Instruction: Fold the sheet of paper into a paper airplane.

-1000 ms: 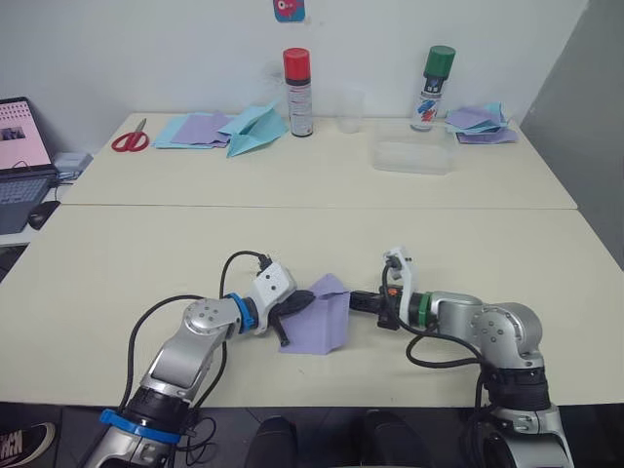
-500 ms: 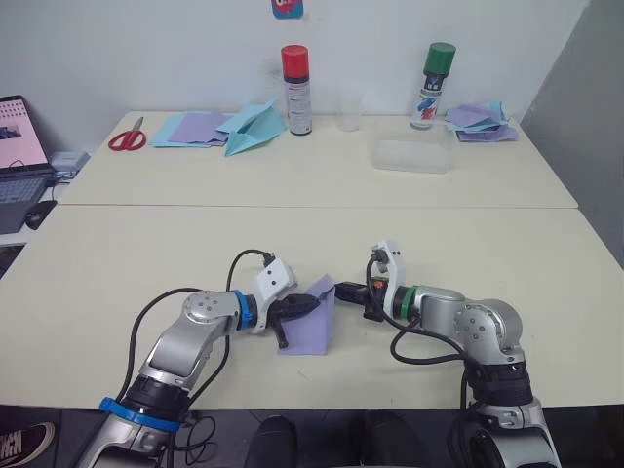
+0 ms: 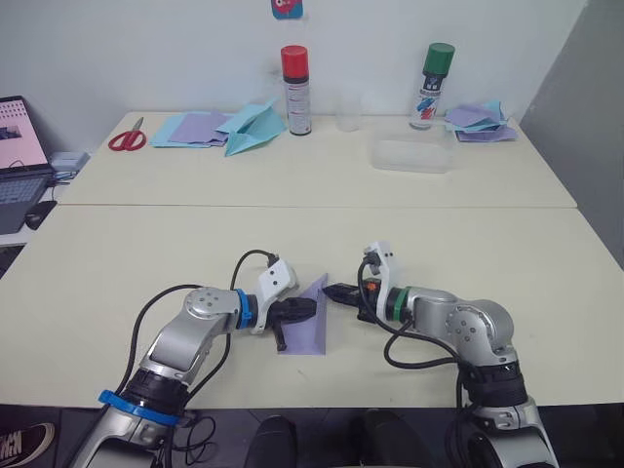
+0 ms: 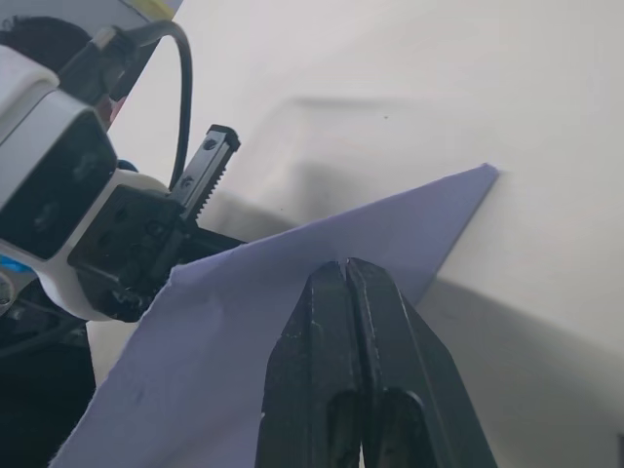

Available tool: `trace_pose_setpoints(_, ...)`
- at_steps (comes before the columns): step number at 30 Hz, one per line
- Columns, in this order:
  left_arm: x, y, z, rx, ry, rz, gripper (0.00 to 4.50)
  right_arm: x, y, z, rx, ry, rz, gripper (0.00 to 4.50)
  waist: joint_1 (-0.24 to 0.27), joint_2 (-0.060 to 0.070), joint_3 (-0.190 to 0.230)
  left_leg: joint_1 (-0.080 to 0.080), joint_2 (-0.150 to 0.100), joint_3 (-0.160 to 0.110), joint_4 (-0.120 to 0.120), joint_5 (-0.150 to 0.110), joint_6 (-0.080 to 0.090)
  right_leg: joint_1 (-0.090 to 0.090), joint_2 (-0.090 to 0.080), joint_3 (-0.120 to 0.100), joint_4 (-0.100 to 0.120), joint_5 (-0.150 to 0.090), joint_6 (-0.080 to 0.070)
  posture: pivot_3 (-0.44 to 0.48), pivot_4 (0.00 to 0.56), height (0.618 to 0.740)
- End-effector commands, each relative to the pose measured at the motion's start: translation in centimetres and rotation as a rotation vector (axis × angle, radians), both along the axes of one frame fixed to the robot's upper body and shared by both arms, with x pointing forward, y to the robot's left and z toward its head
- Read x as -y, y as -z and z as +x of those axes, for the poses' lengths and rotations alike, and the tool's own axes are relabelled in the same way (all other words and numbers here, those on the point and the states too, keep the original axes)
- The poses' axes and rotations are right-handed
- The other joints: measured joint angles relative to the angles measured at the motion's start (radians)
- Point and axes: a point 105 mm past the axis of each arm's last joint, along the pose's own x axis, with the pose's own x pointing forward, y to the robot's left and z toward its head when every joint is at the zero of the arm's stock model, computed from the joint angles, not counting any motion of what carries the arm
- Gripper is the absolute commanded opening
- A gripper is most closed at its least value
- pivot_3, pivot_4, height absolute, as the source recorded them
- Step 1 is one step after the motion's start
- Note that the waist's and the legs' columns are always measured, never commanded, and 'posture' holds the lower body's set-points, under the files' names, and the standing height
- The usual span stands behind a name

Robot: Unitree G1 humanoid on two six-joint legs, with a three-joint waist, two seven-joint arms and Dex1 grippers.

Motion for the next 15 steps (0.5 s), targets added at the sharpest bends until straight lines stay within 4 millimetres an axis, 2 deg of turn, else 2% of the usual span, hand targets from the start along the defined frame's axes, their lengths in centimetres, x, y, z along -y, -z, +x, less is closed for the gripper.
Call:
trace_pose_setpoints(1, -0.7, 1.7, -0.2, -0.064, -0.034, 0.044, 0.0, -1.4, -0.7, -0.3, 0.043, -0.04, 0.031, 0.03, 0.0, 0.0, 0.0, 0.0, 0.0, 0.0, 0.0, 0.0, 0.0, 0.0, 0.0, 0.0, 0.0, 0.0, 0.0, 0.0, 0.15, 0.74)
trace_pose_setpoints(8, -2.4, 1.1, -0.2, -0.083, -0.083, 0.059, 0.0, -2.6, 0.0, 0.3, 0.068, -0.059, 0.005, 0.03, -0.002, 0.0, 0.0, 0.0, 0.0, 0.0, 0.0, 0.0, 0.0, 0.0, 0.0, 0.0, 0.0, 0.0, 0.0, 0.0, 0.15, 0.74)
trace_pose_setpoints(12, -4.8, 0.8, -0.6, -0.094, -0.129, 0.113, 0.0, -2.8, 0.5, 0.8, 0.081, -0.057, -0.019, 0.03, -0.015, 0.0, 0.0, 0.0, 0.002, 0.0, 0.0, 0.0, 0.0, -0.001, 0.001, 0.0, 0.001, 0.0, 0.0, 0.0, 0.15, 0.74)
trace_pose_setpoints(15, -5.8, 0.2, -1.1, -0.098, -0.139, 0.126, 0.0, -2.9, 0.6, 1.0, 0.085, -0.054, -0.025, 0.03, -0.019, 0.0, 0.001, 0.001, 0.002, 0.0, -0.001, 0.0, 0.0, -0.002, 0.002, 0.0, 0.003, -0.001, -0.001, 0.0, 0.15, 0.74)
